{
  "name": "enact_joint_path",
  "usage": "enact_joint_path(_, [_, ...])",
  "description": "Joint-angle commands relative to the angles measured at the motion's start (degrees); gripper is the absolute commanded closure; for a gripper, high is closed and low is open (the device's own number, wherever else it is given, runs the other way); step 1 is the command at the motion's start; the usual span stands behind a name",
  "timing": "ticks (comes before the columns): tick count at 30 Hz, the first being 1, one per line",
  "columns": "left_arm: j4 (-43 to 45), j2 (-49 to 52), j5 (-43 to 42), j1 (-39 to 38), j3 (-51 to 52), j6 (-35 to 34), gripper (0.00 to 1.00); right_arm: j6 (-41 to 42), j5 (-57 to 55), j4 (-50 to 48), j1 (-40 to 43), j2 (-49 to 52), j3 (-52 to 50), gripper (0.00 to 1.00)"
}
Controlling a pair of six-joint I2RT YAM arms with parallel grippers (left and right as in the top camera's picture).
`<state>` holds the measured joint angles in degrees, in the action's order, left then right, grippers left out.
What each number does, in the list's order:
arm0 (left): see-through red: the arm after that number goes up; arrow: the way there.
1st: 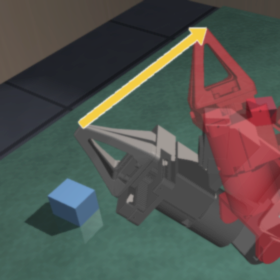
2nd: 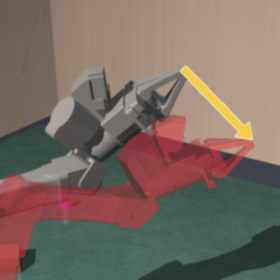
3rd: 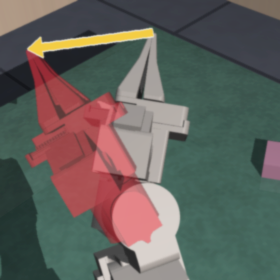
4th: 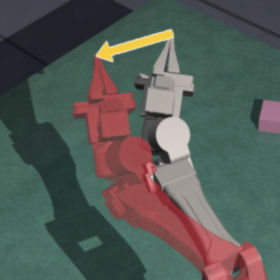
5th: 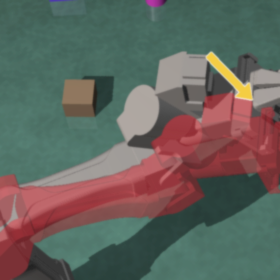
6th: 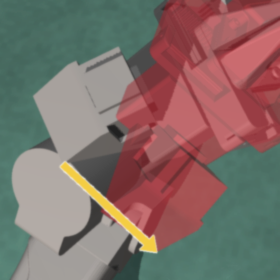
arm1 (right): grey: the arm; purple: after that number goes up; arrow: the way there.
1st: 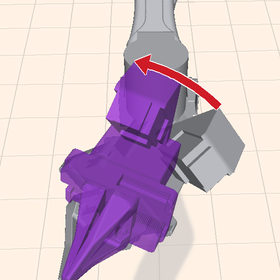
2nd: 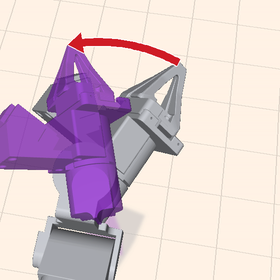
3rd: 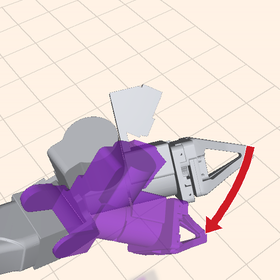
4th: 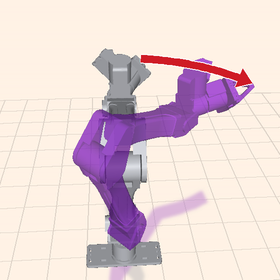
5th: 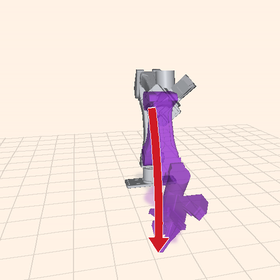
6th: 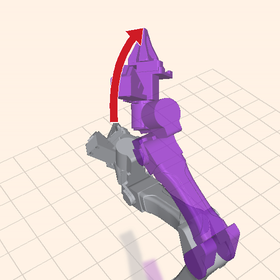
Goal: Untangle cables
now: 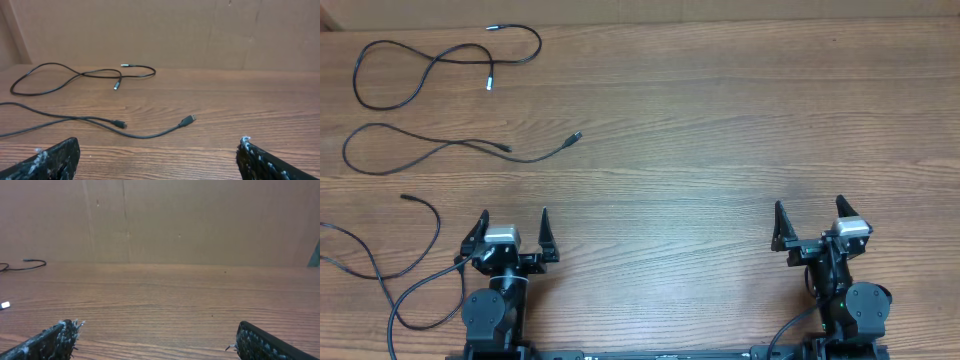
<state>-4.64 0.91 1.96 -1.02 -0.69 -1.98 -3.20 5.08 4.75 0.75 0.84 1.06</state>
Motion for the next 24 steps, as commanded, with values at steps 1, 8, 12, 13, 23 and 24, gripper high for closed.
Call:
enact_joint_path(1, [0.3, -0.7, -0.5, 0.3, 0.4, 0.1, 0.01, 0.2, -0.5, -0.2, 0.2, -0.7, -0.6, 0.0])
enact_joint_path(8, [0.3, -0.7, -0.5, 0.3, 0.4, 0.1, 0.01, 0.2, -0.5, -0.2, 0.2, -0.7, -0.6, 0.0])
enact_joint_path(12, [0.3, -0.7, -0.5, 0.3, 0.4, 0.1, 0.0, 0.2, -0.5, -0.2, 0.2, -0.7, -0.6, 0.0])
enact_joint_path(13, [0.3, -0.7, -0.5, 0.3, 0.4, 0.1, 0.0, 0.2, -0.5, -0.3, 0.2, -0.7, -0.6, 0.0])
enact_joint_path(23, [0.3, -0.7, -0.5, 0.3, 0.4, 0.1, 0.01, 0.2, -3.9, 0.0, 0.2, -0.7, -0.6, 0.0])
enact_joint_path(24, [0.3, -0.7, -0.5, 0.3, 0.4, 0.1, 0.01, 0.2, -3.9, 0.0, 0.2, -0.7, -0.6, 0.0])
